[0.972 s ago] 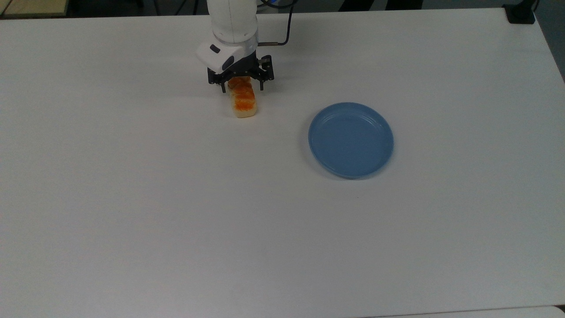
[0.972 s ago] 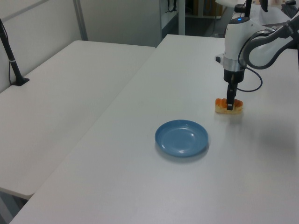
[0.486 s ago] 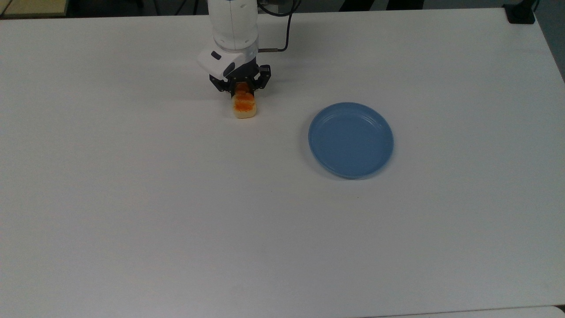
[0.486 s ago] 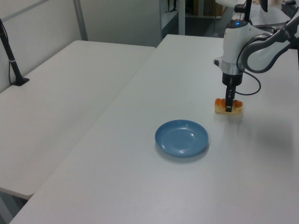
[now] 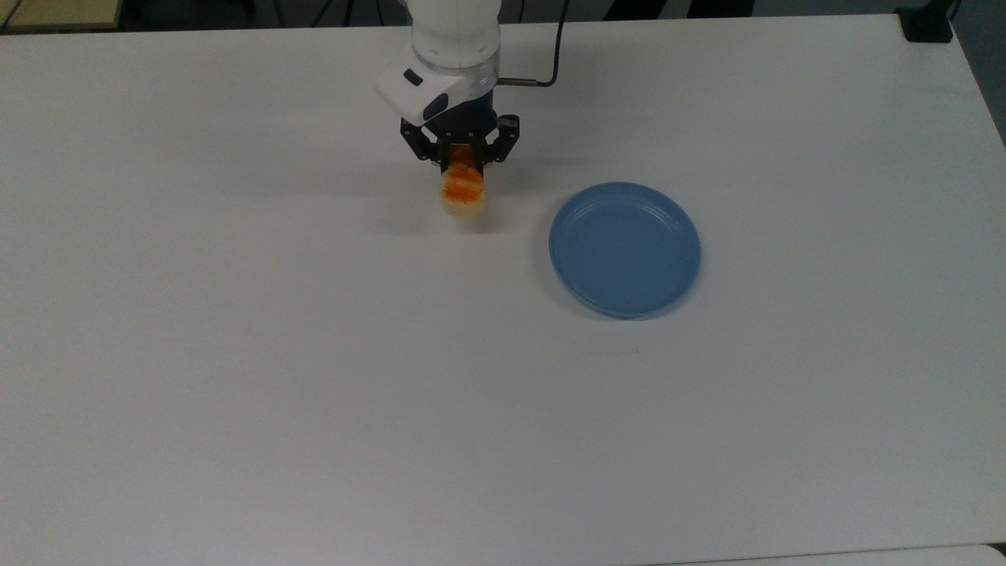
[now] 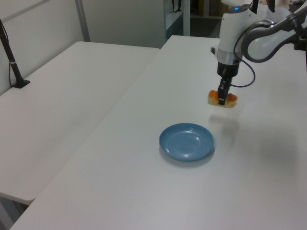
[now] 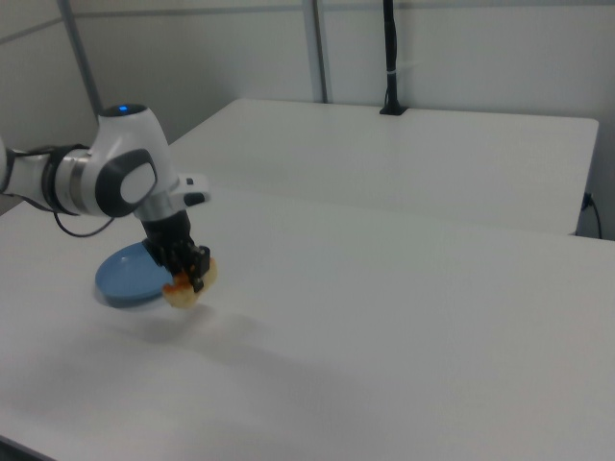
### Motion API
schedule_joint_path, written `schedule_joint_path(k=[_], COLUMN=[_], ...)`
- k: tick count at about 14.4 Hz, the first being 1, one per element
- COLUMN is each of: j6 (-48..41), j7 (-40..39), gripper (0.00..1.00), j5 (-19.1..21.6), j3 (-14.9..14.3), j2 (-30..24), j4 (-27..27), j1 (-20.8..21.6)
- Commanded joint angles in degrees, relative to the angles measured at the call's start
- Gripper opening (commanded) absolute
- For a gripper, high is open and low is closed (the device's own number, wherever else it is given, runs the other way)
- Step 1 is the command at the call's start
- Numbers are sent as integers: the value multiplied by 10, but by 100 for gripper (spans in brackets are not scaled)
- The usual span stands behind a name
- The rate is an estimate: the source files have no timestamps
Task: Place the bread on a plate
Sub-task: 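Lift the bread roll and carry it over the blue plate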
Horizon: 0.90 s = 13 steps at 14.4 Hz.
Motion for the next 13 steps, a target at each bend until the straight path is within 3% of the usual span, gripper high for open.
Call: schedule_joint_path(k=[1, 4, 5, 9, 13], j6=[-67, -215, -218, -211, -192], j7=[86, 131, 155, 221, 260], gripper=[44, 44, 44, 44, 44], j5=[-1, 1, 2, -7, -11], j3=[-2, -2, -2, -3, -3], j2=[15, 96, 115, 162, 195], j4=[85, 247, 268, 292, 304], j1=[41, 82, 96, 149, 160])
